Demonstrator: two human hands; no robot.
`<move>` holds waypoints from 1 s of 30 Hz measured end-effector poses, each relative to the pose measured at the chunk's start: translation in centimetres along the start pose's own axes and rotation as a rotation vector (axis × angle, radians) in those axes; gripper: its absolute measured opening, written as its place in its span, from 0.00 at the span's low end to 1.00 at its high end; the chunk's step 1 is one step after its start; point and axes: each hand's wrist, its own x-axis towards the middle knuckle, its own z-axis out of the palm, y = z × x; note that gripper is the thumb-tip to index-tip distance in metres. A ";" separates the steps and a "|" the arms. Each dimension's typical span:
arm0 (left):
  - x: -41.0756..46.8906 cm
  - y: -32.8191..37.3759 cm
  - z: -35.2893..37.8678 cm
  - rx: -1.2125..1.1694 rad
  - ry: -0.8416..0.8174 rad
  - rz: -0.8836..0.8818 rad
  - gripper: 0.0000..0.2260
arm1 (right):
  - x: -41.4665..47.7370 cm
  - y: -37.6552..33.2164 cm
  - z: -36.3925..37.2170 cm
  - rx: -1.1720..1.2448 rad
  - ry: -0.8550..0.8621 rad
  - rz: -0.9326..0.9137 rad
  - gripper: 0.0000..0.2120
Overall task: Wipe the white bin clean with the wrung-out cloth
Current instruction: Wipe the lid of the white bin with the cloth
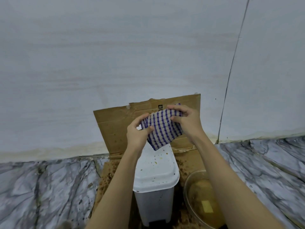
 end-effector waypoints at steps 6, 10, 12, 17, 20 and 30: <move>-0.8 -0.8 0.2 -0.262 -0.144 -0.555 0.36 | -0.1 -0.2 0.7 0.016 -0.009 -0.006 0.16; -0.4 -0.9 0.0 -0.210 -0.171 -0.449 0.30 | 0.2 0.2 0.6 0.018 -0.002 0.010 0.18; -0.5 -0.8 -0.1 -0.241 -0.169 -0.340 0.25 | 0.2 0.3 0.4 0.025 -0.007 0.017 0.18; -0.2 -0.6 -0.4 -0.154 -0.133 -0.112 0.13 | 0.4 0.6 0.2 0.028 -0.021 0.037 0.19; -0.2 -0.1 -0.6 -0.080 -0.066 -0.022 0.11 | 0.5 0.7 0.0 0.013 -0.038 0.033 0.19; 0.1 0.1 -1.7 0.348 0.148 0.223 0.16 | 0.4 0.8 0.8 -0.281 -0.127 -0.009 0.24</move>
